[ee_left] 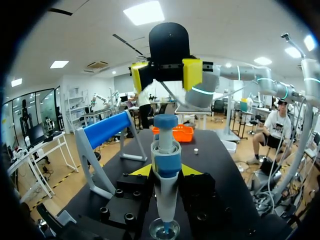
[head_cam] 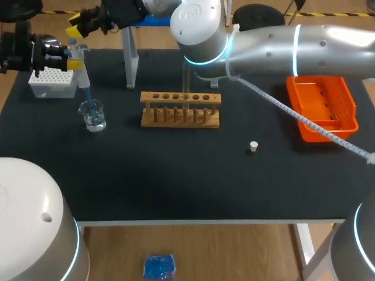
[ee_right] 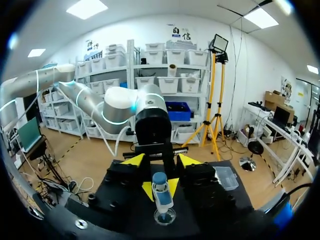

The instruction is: Invert the test tube, pick up the pipette, mount the tip to pipette, aspirate from beaker and dispense into the tube, eject the tip, return the pipette, and cap with the stopper.

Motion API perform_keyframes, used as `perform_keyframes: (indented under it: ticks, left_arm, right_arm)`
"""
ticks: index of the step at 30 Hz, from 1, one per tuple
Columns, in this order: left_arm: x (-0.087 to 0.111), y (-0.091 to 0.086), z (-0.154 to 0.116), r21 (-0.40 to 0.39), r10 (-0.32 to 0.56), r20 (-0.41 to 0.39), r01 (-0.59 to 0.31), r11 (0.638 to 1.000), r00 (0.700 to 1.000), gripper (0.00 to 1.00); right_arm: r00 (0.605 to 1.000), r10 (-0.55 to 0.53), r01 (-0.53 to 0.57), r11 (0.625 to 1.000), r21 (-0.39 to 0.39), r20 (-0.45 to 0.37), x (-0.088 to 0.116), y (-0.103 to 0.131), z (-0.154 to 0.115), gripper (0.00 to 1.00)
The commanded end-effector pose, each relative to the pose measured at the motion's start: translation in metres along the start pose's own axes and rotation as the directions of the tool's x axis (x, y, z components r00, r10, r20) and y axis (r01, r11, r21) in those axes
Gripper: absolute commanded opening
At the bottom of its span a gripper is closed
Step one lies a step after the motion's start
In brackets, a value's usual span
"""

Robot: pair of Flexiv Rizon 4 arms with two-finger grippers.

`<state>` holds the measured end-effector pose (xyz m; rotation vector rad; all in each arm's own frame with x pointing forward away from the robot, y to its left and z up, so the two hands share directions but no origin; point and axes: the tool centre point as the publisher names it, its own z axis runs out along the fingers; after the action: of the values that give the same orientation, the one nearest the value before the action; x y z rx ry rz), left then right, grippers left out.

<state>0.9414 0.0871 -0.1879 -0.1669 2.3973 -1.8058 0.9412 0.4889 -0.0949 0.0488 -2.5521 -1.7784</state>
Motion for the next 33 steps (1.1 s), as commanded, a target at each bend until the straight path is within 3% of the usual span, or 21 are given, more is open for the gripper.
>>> perform_keyframes:
  ticks: [1,7,11,18,25,33]
  left_arm:
    - [-0.001,0.000,-0.001,-0.001,-0.001,-0.003,0.001,1.000,1.000,0.00]
    - [-0.001,0.000,-0.001,-0.001,-0.001,-0.003,0.001,1.000,1.000,0.00]
    - [-0.001,0.000,-0.001,-0.001,-0.001,-0.003,0.001,1.000,1.000,0.00]
    - [-0.001,0.000,-0.001,-0.001,-0.001,-0.003,0.001,1.000,1.000,0.00]
    - [-0.001,0.000,-0.001,-0.001,-0.001,-0.003,0.001,1.000,1.000,0.00]
    - [-0.001,0.000,-0.001,-0.001,-0.001,-0.003,0.001,1.000,1.000,0.00]
  right_arm:
    - [1.000,-0.015,0.015,1.000,0.014,-0.008,0.003,0.013,-0.039,1.00]
    - [0.999,-0.052,0.052,0.998,0.031,0.003,0.003,0.027,-0.108,1.00]
    - [0.995,-0.095,0.093,0.994,0.049,0.031,0.004,0.031,-0.171,1.00]
    - [0.988,-0.146,0.142,0.987,0.068,0.050,0.023,0.018,-0.254,1.00]
    - [0.983,-0.171,0.167,0.983,0.071,0.065,0.037,-0.023,-0.300,1.00]
    - [0.982,-0.167,0.162,0.985,0.061,0.088,0.051,-0.074,-0.319,1.00]
